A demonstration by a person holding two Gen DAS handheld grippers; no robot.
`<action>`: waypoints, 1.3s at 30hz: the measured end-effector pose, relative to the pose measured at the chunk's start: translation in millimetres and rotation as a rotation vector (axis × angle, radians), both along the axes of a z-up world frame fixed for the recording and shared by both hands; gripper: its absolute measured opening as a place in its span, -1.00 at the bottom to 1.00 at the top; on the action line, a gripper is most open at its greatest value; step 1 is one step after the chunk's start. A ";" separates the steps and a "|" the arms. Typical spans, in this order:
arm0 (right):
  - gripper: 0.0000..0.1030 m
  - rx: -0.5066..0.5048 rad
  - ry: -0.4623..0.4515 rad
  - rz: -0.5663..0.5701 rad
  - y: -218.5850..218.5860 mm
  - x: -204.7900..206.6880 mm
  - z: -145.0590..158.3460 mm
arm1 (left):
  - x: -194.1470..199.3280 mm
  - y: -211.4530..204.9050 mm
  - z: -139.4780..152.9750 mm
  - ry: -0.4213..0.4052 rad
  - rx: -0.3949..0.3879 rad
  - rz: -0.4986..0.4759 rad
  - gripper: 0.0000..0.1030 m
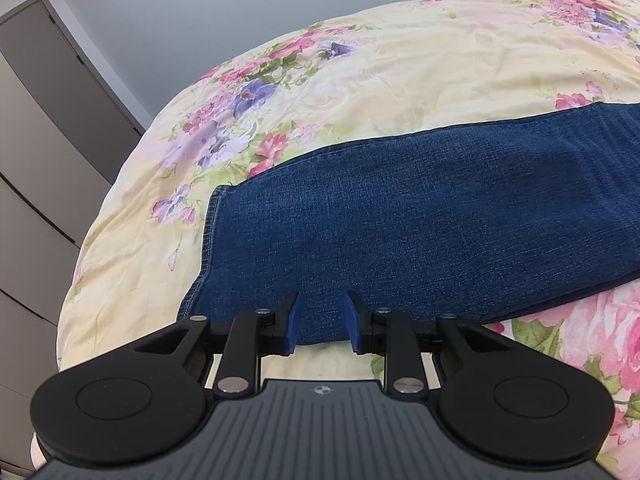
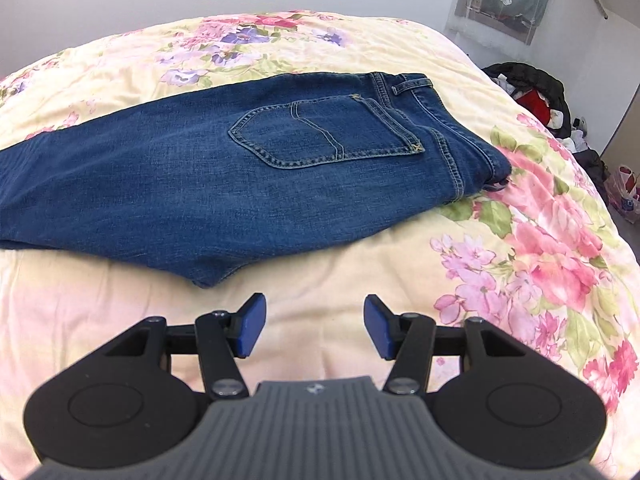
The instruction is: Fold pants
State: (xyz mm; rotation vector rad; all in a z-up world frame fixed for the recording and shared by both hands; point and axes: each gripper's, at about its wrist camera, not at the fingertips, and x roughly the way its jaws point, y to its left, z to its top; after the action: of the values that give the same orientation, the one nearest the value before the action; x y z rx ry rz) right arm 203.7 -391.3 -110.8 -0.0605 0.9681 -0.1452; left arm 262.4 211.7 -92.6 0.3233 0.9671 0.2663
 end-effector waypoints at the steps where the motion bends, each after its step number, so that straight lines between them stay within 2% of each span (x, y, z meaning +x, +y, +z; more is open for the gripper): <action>1: -0.02 0.008 -0.005 0.005 1.5 2.2 -0.4 | 0.9 0.6 -2.5 0.006 -0.001 0.005 -0.40; 6: -0.02 0.113 0.041 0.054 31.2 16.4 -13.9 | 4.8 2.6 -17.5 0.045 0.009 0.011 -0.40; 9: -0.03 0.072 0.030 0.050 53.1 24.8 -26.6 | 6.4 5.6 -24.9 0.064 0.011 0.019 -0.40; 10: -0.11 0.073 0.021 0.032 54.9 28.2 -29.3 | 6.9 6.8 -26.4 0.067 0.012 0.021 -0.40; 12: -0.54 0.103 0.023 0.000 53.9 33.8 -32.3 | 7.6 9.8 -29.7 0.075 0.008 0.025 -0.40; 13: -0.81 0.100 0.034 -0.006 53.3 35.0 -32.9 | 8.0 11.3 -31.3 0.078 0.005 0.029 -0.40; 17: -0.96 0.041 0.095 0.024 48.9 34.5 -35.0 | 8.5 17.8 -37.6 0.084 -0.011 0.047 -0.40; 21: -0.96 0.038 0.127 0.047 45.4 34.6 -26.8 | 9.2 18.1 -38.3 0.084 -0.011 0.052 -0.40; 25: -0.94 0.070 0.173 -0.008 22.3 27.7 -19.7 | 7.6 15.2 -35.4 0.083 -0.004 0.053 -0.40; 28: -0.90 0.092 0.125 -0.037 -5.2 26.6 -4.3 | 5.0 11.4 -30.3 0.074 0.004 0.044 -0.40; 30: -0.71 0.083 0.086 -0.039 -20.7 29.9 7.3 | 3.2 7.6 -25.4 0.060 0.001 0.047 -0.40; 31: -0.55 0.077 0.067 -0.040 -28.2 32.9 12.5 | 3.6 6.5 -22.1 0.050 -0.010 0.052 -0.40; 32: -0.50 0.067 0.053 -0.044 -35.5 38.1 17.0 | 3.7 5.4 -18.5 0.040 -0.024 0.057 -0.40; 35: -0.48 0.038 0.027 -0.046 -55.6 56.9 27.4 | 5.7 -0.4 -11.1 0.022 -0.048 0.056 -0.40; 39: -0.46 -0.015 -0.013 -0.028 -77.8 87.0 33.4 | 12.7 -13.0 -9.5 0.032 -0.036 0.037 -0.40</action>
State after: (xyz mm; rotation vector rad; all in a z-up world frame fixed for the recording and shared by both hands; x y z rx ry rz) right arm 290.7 -469.1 -77.3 -0.0598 0.9555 -0.1781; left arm 275.1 198.7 -102.1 0.2775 1.0090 0.2777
